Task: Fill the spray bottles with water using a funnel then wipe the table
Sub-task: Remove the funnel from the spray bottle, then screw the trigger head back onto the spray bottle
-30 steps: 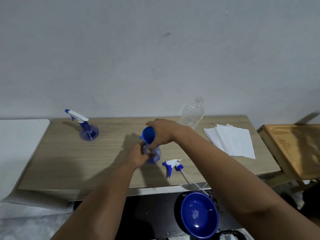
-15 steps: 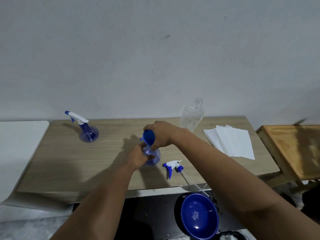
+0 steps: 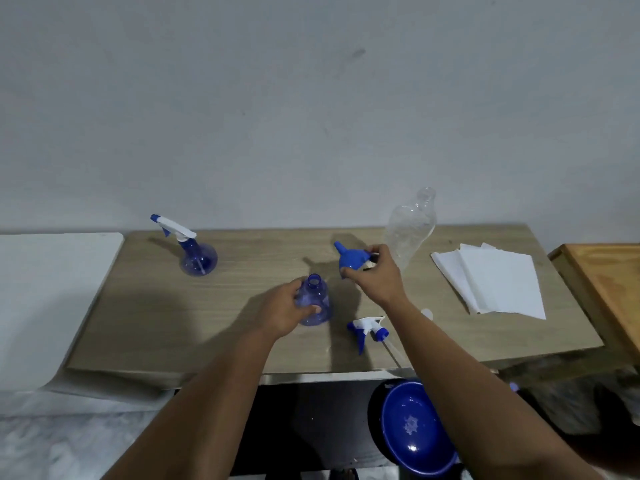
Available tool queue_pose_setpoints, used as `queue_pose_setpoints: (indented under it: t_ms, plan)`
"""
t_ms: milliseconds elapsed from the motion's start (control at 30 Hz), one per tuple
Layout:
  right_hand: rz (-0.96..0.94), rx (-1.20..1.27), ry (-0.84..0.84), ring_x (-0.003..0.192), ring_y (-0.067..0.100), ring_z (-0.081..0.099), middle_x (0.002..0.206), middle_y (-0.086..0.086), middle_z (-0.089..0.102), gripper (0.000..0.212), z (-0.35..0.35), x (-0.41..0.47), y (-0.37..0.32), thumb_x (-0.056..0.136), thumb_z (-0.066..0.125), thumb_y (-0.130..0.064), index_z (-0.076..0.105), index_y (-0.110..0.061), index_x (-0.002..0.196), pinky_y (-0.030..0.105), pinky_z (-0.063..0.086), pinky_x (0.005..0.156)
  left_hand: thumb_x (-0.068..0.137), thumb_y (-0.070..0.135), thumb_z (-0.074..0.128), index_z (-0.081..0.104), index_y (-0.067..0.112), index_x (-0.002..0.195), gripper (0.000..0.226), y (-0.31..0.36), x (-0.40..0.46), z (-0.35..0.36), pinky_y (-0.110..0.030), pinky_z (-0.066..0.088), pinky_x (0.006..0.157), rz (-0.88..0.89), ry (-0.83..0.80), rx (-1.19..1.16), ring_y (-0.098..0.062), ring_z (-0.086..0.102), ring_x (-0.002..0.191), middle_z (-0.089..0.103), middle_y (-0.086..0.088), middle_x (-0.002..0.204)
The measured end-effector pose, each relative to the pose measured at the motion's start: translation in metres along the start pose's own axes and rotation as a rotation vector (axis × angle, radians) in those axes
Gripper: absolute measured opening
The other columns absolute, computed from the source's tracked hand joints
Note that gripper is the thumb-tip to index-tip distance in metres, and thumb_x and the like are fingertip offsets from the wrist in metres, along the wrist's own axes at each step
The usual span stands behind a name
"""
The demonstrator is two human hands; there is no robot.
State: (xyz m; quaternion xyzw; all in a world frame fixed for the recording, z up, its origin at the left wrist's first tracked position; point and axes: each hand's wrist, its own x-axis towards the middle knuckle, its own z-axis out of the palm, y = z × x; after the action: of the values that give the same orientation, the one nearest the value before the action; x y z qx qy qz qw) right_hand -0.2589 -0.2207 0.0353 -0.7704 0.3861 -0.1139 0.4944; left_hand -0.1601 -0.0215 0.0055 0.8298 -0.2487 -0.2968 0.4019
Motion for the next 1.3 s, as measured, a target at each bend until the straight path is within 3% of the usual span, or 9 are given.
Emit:
queue_pose_setpoints:
  t_ms: [167, 267, 467, 667, 833, 933, 1067, 1167, 1300]
  plan:
    - [0.120, 0.056, 0.036, 0.100, 0.022, 0.067, 0.117, 0.001, 0.067, 0.064, 0.052, 0.008, 0.049, 0.074, 0.090, -0.028, 0.051, -0.021, 0.124, 0.033, 0.052, 0.085, 0.074, 0.021, 0.085, 0.059, 0.032, 0.131, 0.064, -0.013, 0.004, 0.005, -0.028, 0.053, 0.093, 0.003, 0.011, -0.038, 0.000, 0.066, 0.101, 0.072, 0.014, 0.110]
    - [0.124, 0.037, 0.055, 0.102, 0.021, 0.067, 0.115, -0.001, 0.069, 0.064, 0.066, 0.019, 0.055, 0.073, 0.090, -0.033, 0.055, -0.022, 0.126, 0.037, 0.054, 0.089, 0.074, 0.016, 0.085, 0.059, 0.029, 0.132, 0.065, -0.016, 0.008, 0.007, -0.025, 0.052, 0.095, 0.005, 0.014, -0.064, 0.001, 0.066, 0.103, 0.071, 0.015, 0.111]
    - [0.061, -0.281, 0.027, 0.103, 0.033, 0.069, 0.110, 0.006, 0.074, 0.036, 0.056, 0.009, 0.049, 0.085, 0.074, -0.030, 0.066, -0.022, 0.119, 0.040, 0.056, 0.082, 0.074, 0.019, 0.086, 0.058, 0.027, 0.133, 0.066, -0.014, 0.004, 0.006, -0.022, 0.051, 0.091, 0.026, 0.012, -0.055, -0.003, 0.067, 0.102, 0.071, 0.012, 0.111]
    - [0.199, -0.810, -0.204, 0.091, 0.027, 0.064, 0.107, 0.007, 0.071, 0.017, -0.008, -0.018, 0.043, 0.091, 0.066, -0.025, 0.064, -0.014, 0.103, 0.035, 0.044, 0.074, 0.071, 0.020, 0.087, 0.058, 0.033, 0.129, 0.067, -0.014, -0.002, 0.011, -0.041, 0.054, 0.096, 0.032, 0.022, -0.064, -0.015, 0.067, 0.104, 0.072, 0.007, 0.111]
    - [0.225, -0.928, -0.354, 0.106, 0.028, 0.067, 0.117, 0.009, 0.069, 0.042, -0.007, -0.028, 0.062, 0.087, 0.078, -0.029, 0.060, -0.011, 0.121, 0.034, 0.047, 0.076, 0.077, 0.010, 0.084, 0.057, 0.025, 0.129, 0.060, -0.009, -0.009, 0.016, -0.002, 0.044, 0.073, 0.025, 0.025, -0.065, -0.001, 0.063, 0.090, 0.069, 0.009, 0.105]
    - [0.189, -0.908, -0.308, 0.111, 0.031, 0.068, 0.122, 0.012, 0.069, 0.033, 0.001, -0.034, 0.077, 0.093, 0.069, -0.024, 0.061, -0.010, 0.122, 0.034, 0.049, 0.078, 0.077, 0.005, 0.082, 0.058, 0.027, 0.122, 0.056, -0.008, -0.013, 0.019, -0.004, 0.044, 0.072, 0.011, 0.030, -0.072, 0.008, 0.060, 0.087, 0.068, 0.010, 0.102]
    - [0.127, -0.754, -0.223, 0.099, 0.031, 0.071, 0.106, 0.013, 0.074, 0.029, -0.011, -0.030, 0.067, 0.089, 0.075, -0.032, 0.071, -0.008, 0.105, 0.033, 0.050, 0.075, 0.076, 0.000, 0.079, 0.057, 0.030, 0.117, 0.055, -0.008, -0.019, 0.020, -0.009, 0.046, 0.074, -0.005, 0.020, -0.104, 0.006, 0.063, 0.088, 0.069, 0.008, 0.101]
    - [-0.004, -0.330, -0.106, 0.071, 0.025, 0.067, 0.079, 0.020, 0.073, 0.026, -0.029, -0.020, 0.024, 0.082, 0.082, -0.027, 0.073, -0.003, 0.079, 0.045, 0.058, 0.073, 0.074, 0.003, 0.081, 0.060, 0.028, 0.113, 0.051, -0.008, -0.021, 0.020, -0.021, 0.049, 0.079, -0.003, 0.034, -0.095, -0.007, 0.066, 0.088, 0.071, 0.009, 0.099]
    - [-0.110, 0.408, -0.131, 0.083, 0.025, 0.070, 0.094, 0.019, 0.070, 0.023, -0.044, -0.037, -0.057, 0.086, 0.082, -0.005, 0.074, 0.005, 0.105, 0.045, 0.063, 0.081, 0.073, 0.005, 0.082, 0.065, 0.017, 0.108, 0.041, -0.011, -0.021, 0.022, -0.030, 0.050, 0.077, -0.027, 0.045, -0.079, -0.009, 0.065, 0.080, 0.070, 0.007, 0.089]
